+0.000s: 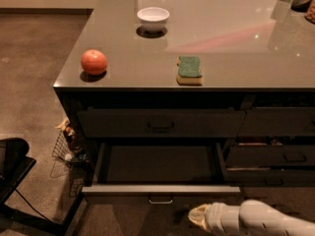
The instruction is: Close middle drawer
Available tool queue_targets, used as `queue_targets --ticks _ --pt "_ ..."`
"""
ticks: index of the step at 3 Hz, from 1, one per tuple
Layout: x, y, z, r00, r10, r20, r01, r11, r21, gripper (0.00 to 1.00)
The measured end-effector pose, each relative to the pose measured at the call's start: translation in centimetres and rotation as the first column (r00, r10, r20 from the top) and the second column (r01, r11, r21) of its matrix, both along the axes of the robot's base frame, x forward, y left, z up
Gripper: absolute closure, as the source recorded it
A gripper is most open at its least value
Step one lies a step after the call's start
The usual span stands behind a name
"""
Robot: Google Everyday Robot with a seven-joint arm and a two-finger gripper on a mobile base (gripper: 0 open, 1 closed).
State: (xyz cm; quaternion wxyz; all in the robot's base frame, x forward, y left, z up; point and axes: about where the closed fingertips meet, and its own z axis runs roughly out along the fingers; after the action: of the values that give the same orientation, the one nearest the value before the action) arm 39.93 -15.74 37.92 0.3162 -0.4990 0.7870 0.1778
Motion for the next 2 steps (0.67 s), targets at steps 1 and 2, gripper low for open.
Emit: queue_targets --ticks 1,2 --pt "6.7 2.5 0.7 0.9942 0.088 0.062 -0.088 0.996 0.006 1.00" --pt "9.7 3.5 1.1 0.9890 0.119 0.088 -0.120 0.993 0.007 1.00"
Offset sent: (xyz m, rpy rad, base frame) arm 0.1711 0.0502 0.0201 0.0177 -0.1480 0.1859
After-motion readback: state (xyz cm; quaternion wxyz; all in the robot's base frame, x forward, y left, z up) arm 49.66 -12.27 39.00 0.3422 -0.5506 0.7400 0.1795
